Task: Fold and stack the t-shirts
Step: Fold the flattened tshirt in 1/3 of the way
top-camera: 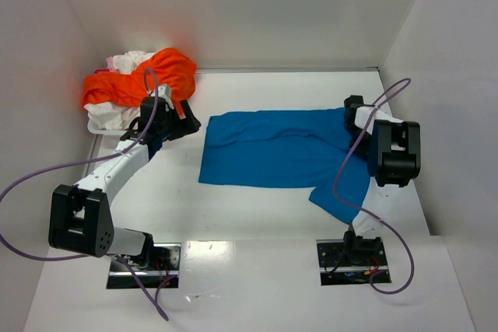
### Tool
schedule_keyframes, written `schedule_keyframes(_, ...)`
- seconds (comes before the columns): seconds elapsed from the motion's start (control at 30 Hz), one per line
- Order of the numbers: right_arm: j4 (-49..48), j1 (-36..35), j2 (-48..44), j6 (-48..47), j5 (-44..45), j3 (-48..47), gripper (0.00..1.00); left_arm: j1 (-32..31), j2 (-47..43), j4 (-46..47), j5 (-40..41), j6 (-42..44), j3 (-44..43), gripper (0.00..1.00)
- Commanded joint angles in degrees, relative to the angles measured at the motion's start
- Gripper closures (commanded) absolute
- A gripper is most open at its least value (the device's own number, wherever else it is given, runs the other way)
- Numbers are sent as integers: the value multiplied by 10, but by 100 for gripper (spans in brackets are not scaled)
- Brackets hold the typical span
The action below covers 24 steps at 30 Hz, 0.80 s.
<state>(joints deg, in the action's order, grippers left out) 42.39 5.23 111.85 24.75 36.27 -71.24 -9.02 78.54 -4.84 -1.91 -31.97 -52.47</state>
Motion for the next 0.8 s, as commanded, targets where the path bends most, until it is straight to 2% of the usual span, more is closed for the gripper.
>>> schedule_keyframes(0.0,-49,7,-48,6,-19,-20,97,2,-1,26,-21,-9,-1,0)
schedule_keyframes(0.1,-67,-13,-103,6,-73,-7,85,2,6,38,-37,-9,-1,0)
schedule_keyframes(0.13,-90,-30,-142,6,-88,7,74,2,6,38,-48,-9,-1,0)
schedule_keyframes(0.2,-114,-45,-182,6,-142,19,67,2,27,38,-56,1,-18,0)
schedule_keyframes(0.23,-138,-52,-202,0,-165,25,53,2,35,38,-56,1,-28,0)
schedule_keyframes(0.27,-150,-58,-237,0,-188,33,50,2,43,38,-61,8,-39,0)
schedule_keyframes(0.33,-176,-66,-268,0,-271,44,46,8,72,38,-66,14,-69,0)
schedule_keyframes(0.43,-235,-80,-310,13,-363,64,46,8,114,38,-93,14,-101,0)
schedule_keyframes(0.53,-267,-110,-315,21,-396,70,46,8,160,44,-136,26,-127,1)
schedule_keyframes(0.77,-289,-196,-244,21,-391,46,46,8,259,26,-205,46,-204,4)
